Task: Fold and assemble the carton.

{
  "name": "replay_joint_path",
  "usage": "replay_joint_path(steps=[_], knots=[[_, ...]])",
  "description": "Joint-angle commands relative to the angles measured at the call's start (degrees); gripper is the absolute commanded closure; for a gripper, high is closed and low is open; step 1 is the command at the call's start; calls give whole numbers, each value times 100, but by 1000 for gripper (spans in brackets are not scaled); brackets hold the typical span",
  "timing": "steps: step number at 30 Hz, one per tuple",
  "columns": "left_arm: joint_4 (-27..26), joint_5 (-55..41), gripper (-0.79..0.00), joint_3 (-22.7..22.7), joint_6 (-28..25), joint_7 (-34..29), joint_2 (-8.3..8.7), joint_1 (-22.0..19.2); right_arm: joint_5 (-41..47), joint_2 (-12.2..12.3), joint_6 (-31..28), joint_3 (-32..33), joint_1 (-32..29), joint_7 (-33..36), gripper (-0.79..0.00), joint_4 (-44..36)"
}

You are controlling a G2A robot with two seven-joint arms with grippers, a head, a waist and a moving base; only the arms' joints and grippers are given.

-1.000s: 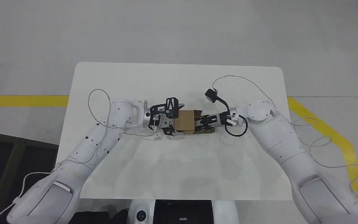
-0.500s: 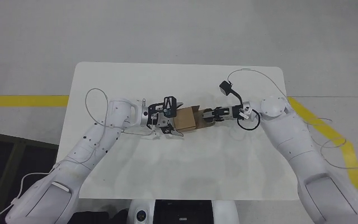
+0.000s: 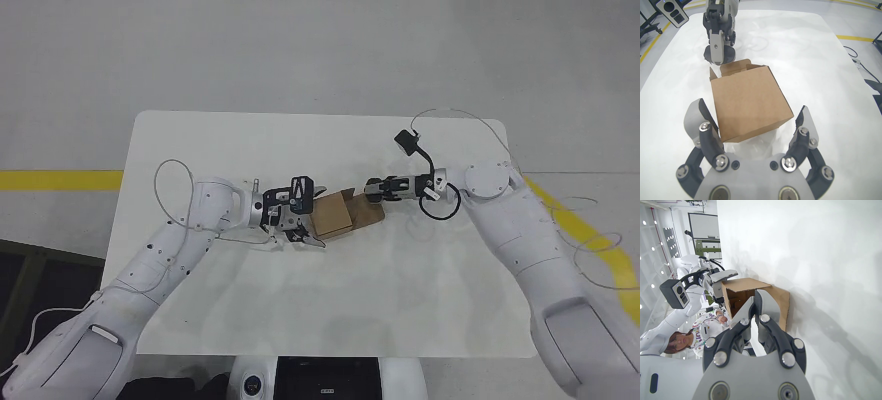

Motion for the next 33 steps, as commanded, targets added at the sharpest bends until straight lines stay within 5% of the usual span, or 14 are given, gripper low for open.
replay_joint_path(steps=[1,18,33], knots=[[18,-2,-785,17,0,32,14,-19,43,-71,-84,-91,88,52,0,121],[90,-54,-785,200,0,122,59,-114,384,-619,-932,-624,755,585,0,1188],[206,-9,-785,162,0,142,68,-150,799,-472,-707,-1069,545,811,0,757]])
